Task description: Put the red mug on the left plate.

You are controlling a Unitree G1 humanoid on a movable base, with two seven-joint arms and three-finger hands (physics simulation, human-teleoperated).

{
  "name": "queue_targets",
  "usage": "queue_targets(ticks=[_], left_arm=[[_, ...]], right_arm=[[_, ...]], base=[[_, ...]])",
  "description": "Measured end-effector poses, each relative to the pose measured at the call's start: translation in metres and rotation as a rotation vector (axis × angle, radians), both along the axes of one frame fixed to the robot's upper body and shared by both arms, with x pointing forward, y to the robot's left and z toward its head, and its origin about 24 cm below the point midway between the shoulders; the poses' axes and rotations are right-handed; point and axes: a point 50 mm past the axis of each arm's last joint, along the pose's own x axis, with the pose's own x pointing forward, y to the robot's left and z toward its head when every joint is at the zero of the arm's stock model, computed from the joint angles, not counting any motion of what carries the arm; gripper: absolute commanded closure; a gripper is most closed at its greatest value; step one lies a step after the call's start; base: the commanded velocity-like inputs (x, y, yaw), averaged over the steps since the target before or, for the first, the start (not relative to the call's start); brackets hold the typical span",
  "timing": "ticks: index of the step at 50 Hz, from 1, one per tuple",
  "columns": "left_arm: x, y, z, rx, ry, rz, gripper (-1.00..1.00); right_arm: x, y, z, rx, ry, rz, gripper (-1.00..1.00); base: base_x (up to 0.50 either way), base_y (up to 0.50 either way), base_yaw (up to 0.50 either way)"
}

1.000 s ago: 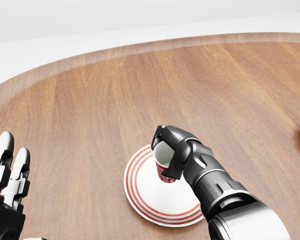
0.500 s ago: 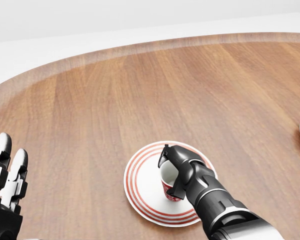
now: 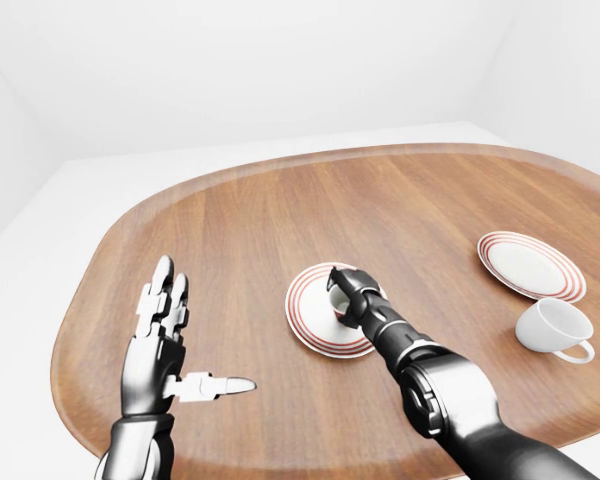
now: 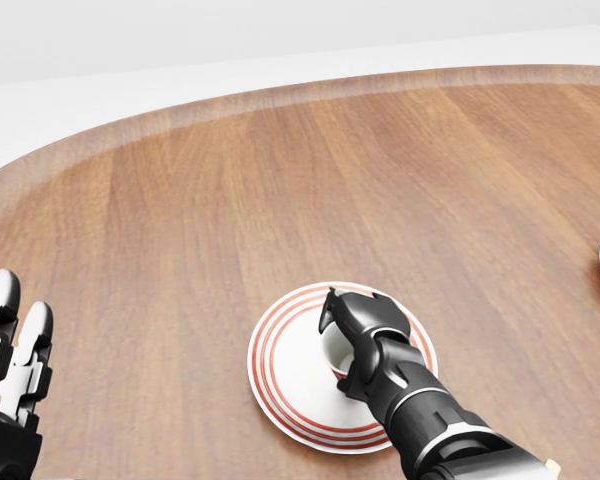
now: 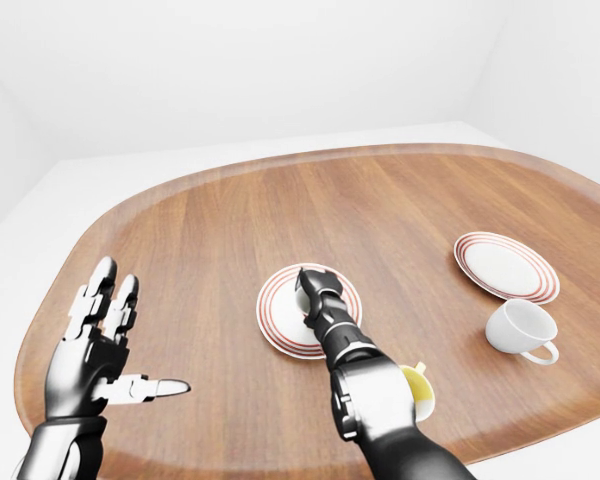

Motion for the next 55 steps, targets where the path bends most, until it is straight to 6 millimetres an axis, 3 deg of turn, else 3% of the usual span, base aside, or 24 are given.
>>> queue_targets(ticks=[20,41,42,43,44,55], left_arm=[[-0.0015,0.0013,-0.0029,0.000,0.002,0.001,-1.00],[-0.0023,0.0020,-0.0046,-0.001,0.004,0.001,-1.00],[-0.0023,0.0020,-0.0046,-0.001,0.004,0.001,-1.00],[-0.0024,0.0020,-0.0046,-0.001,0.004,0.002,-1.00],[-0.0024,0.0021,-0.0046,-0.001,0.004,0.002,-1.00],[-0.0018,0.0020,-0.0044,-0.001,0.006,0.002,-1.00]], right_arm=[[0.0042,0.0089,0.0082,0.164,-0.046,0.026,1.00],[0.0037,0.0087,0.0073,0.176,-0.032,0.022,1.00],[0.0035,0.0086,0.0069,0.175,-0.026,0.022,0.91],[0.0033,0.0085,0.0064,0.174,-0.019,0.022,-0.40],[0.0029,0.0085,0.0057,0.170,-0.012,0.024,-1.00],[-0.0002,0.0084,0.0007,0.135,0.037,0.034,-1.00]], base=[[0.00,0.00,0.00],[0.00,0.00,0.00],[0.00,0.00,0.00],[0.00,0.00,0.00],[0.00,0.00,0.00],[0.00,0.00,0.00]])
